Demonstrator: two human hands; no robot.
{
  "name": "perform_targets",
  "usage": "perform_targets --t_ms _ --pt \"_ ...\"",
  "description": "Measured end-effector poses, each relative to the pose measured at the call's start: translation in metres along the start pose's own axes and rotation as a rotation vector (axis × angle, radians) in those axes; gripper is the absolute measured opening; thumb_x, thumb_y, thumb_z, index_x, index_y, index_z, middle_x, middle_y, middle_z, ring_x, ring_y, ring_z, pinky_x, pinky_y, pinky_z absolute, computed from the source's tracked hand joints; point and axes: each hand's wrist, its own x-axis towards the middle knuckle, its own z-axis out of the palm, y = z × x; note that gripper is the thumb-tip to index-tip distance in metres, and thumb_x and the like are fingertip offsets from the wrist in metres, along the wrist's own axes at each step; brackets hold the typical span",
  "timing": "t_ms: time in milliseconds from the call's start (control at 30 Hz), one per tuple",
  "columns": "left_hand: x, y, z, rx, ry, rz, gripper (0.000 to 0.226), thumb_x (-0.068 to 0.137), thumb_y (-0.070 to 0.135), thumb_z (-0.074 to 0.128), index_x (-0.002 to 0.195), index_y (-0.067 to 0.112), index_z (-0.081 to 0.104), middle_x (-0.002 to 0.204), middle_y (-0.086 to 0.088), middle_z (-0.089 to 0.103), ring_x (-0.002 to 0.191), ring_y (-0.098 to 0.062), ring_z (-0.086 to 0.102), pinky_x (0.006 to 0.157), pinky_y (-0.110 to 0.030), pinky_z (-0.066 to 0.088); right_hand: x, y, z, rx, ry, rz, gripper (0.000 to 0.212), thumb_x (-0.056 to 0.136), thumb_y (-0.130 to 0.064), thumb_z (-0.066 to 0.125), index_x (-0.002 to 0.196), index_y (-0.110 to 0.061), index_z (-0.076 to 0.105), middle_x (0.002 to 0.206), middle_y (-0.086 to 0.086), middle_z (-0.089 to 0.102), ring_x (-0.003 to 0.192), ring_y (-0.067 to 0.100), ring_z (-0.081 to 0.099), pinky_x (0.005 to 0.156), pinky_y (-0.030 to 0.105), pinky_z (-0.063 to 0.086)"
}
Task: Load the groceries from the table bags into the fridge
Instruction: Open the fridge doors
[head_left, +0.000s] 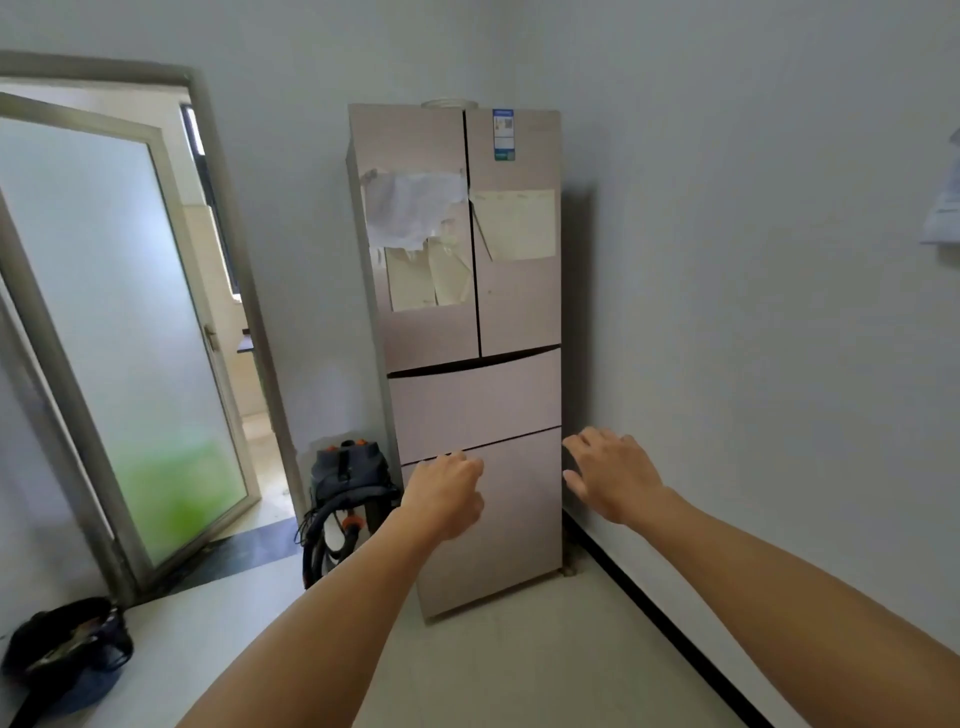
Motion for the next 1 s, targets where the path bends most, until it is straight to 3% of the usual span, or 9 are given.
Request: perform_targets --t_ms 400,767,1000 --pt "0.236 -0.1 0.055 0.031 0.019 -0.069 0.031 0.095 0.025 0.045 0.124 0.015 0.05 0.121 -0.006 0.053 0.109 -0.026 0.05 0.093 -0.039 0.039 0.259 0.057 0.1 0.088 -0.009 -0.02 0.041 0.097 -0.04 0.04 0.131 -0.018 0.048 0.124 0.004 0.054 0.11 0.023 0.052 0.087 0.037 0.045" --pt "0.474 -0.21 0.115 0.11 0.098 0.076 0.028 0.093 0.018 0.042 0.12 0.015 0.051 0.118 -0.007 0.052 0.108 -0.027 0.048 0.093 -0.038 0.037 0.473 0.087 0.204 0.159 -0.057 0.163 0.043 0.098 -0.041 0.038 0.133 -0.017 0.046 0.127 0.005 0.053 0.112 0.025 0.053 0.084 0.037 0.046" --pt "0.595 -0.235 0.141 0.149 0.172 0.182 0.017 0.091 0.017 0.044 0.106 0.012 0.051 0.11 -0.008 0.05 0.101 -0.03 0.046 0.085 -0.037 0.034 0.567 0.108 0.261 0.283 -0.13 0.288 0.046 0.099 -0.039 0.04 0.139 -0.017 0.04 0.133 0.006 0.049 0.116 0.026 0.052 0.087 0.037 0.046"
